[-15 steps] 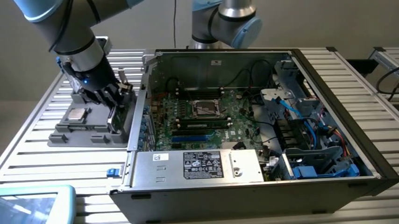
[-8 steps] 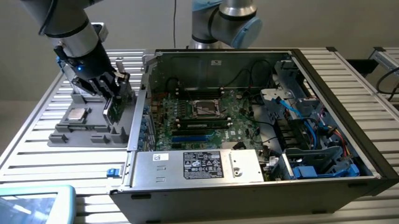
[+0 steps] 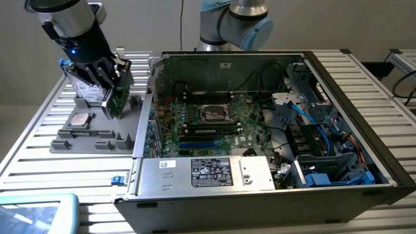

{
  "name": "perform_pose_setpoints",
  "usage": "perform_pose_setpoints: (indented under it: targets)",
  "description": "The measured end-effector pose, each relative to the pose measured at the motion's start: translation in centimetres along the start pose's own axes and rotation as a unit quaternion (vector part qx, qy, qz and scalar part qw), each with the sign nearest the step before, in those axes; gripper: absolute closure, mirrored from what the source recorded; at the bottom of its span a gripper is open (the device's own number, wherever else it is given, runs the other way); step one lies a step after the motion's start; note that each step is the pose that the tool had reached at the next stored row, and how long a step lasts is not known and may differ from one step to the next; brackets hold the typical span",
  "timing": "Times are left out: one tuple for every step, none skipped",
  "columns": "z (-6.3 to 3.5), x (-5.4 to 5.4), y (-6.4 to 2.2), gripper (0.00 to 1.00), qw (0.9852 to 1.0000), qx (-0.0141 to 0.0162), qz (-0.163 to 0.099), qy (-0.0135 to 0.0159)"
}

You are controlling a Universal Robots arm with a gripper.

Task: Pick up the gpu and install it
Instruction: 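Pick up the gpu and move the gpu toward the slot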

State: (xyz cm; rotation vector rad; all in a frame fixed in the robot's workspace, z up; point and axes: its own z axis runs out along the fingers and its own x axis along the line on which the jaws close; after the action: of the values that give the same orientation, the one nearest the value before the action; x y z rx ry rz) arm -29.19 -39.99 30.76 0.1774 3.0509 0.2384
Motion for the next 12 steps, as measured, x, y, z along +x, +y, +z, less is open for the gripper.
perform_pose_setpoints:
  targets:
    - [-0.44,0.0,0.07,0.72,1.0,0.0,0.0,-0.0001]
    - [-0.88,-0.1,0.14,0.72,1.0,-0.0001,0.0,-0.0001]
    - [-1.31,-0.1,0.21,0.72,1.0,0.0,0.0,0.0]
    - [-1.76,-0.1,0.28,0.72,1.0,0.0,0.0,-0.0001]
    - [-2.2,-0.2,0.35,0.72,1.0,-0.0001,0.0,-0.0001]
    - [-2.65,-0.2,0.43,0.72,1.0,0.0,0.0,0.0]
    - [-3.13,-0.2,0.51,0.72,1.0,-0.0001,0.0,-0.0001]
    - [-3.56,-0.2,0.58,0.72,1.0,-0.0001,0.0,-0.0001]
    - [-3.98,-0.3,0.64,0.72,1.0,-0.0001,0.0,-0.0001]
    - [-4.44,-0.3,0.7,0.72,1.0,-0.0001,0.0,-0.0001]
    - [-4.93,-0.4,0.73,0.72,1.0,0.0,0.0,0.0]
    - [-5.38,-0.5,0.74,0.72,1.0,0.0,0.0,0.0001]
